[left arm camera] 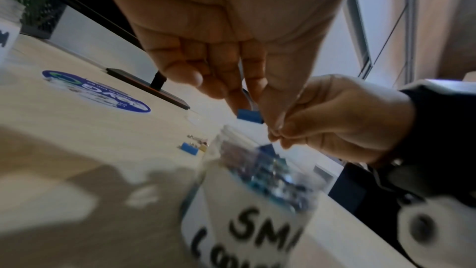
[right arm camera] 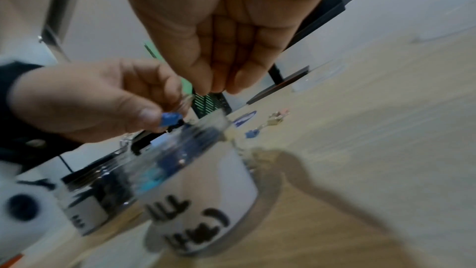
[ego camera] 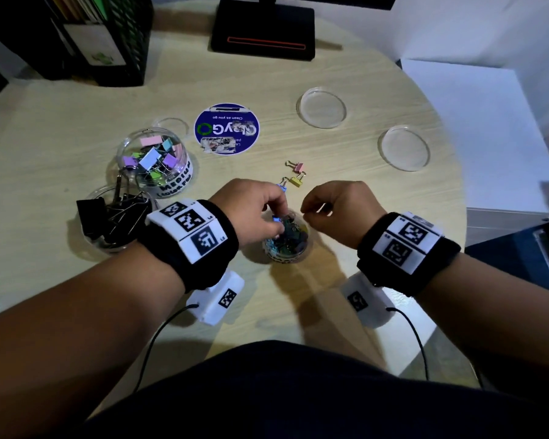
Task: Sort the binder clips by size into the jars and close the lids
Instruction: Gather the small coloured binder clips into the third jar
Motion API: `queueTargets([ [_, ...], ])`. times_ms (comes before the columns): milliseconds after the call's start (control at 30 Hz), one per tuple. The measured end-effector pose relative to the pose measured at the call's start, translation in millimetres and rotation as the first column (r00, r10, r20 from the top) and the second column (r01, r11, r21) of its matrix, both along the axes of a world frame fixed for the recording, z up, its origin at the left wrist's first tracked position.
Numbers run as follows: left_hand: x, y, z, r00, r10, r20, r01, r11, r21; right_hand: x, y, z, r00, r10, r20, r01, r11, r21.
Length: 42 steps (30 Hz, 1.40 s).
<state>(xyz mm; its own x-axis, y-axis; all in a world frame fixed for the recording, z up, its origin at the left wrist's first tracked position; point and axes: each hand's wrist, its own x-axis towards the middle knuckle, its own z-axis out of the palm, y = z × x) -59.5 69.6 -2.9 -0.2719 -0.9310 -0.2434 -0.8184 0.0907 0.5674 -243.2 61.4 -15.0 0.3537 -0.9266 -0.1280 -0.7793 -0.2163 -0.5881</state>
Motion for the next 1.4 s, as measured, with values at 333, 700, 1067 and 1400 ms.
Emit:
queueTargets([
  [333, 1.9, -3.4, -5.6, 0.992, -0.002, -0.128, 0.004, 1.0, 0.014, 5.2, -39.7, -33.5, 0.894, 0.209, -0.396, -0.227, 0.974, 0.001],
  [700, 10.9, -22.2, -4.7, 0.995, 0.015, -0.095, 0.0, 0.989, 0.151, 12.2, -55.3, -41.4, 0.806, 0.359, -0.47, -0.366, 0.927, 0.08],
  [1067, -0.6, -7.7, -10.9, 0.916, -0.323, 0.24, 0.305, 0.946, 0.109, -8.5, -25.3, -20.5, 0.985, 0.053, -0.163, -0.068, 0.994, -0.088],
  [1400, -0.6, -4.2, -14.6, 0.969, -0.207, 0.137, 0.197, 0.977, 0.083, 10.6, 12.1, -11.7, 0.964, 0.255, -0.079, -0.266, 0.943, -0.197],
])
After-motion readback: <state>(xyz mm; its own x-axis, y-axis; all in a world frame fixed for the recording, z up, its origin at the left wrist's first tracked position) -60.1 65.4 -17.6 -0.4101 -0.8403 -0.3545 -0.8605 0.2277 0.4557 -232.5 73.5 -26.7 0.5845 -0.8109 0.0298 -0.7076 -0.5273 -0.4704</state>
